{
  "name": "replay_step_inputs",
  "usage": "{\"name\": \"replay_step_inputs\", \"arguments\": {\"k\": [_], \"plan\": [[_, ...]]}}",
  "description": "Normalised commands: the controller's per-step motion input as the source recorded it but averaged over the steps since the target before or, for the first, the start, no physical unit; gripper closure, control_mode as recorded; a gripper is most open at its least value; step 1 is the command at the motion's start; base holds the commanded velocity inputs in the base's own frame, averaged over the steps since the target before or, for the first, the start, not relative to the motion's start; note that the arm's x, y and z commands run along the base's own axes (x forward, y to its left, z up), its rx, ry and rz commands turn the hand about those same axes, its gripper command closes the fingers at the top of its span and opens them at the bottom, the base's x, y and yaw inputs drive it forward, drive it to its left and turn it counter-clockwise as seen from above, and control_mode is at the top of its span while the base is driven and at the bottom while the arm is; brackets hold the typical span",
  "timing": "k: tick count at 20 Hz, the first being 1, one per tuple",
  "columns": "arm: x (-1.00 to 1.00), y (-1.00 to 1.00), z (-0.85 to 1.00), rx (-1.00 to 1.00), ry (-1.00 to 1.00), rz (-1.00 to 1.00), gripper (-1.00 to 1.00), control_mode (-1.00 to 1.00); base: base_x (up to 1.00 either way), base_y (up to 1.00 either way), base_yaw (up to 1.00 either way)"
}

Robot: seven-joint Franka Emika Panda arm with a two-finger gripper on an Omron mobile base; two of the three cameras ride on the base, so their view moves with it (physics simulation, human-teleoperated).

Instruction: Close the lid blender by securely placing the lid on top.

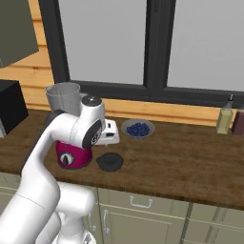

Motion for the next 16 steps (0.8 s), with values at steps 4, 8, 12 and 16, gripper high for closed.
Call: {"name": "replay_step_inputs", "arguments": {"k": [4,8,12,16], "plan": [[0.28,-0.06,-0.22,0.00,0.00,0.00,-1.00,-1.00,0.00,0.00,0.00],[0.29,-0.09,-0.13,0.00,0.00,0.00,-1.00,-1.00,0.00,0.00,0.00],[0.32,-0.04,-0.17,0.00,0.00,0.00,-1.00,-1.00,0.00,0.00,0.00],[0.24,-0.07,-0.20,0.00,0.00,0.00,-1.00,-1.00,0.00,0.00,0.00]]}}
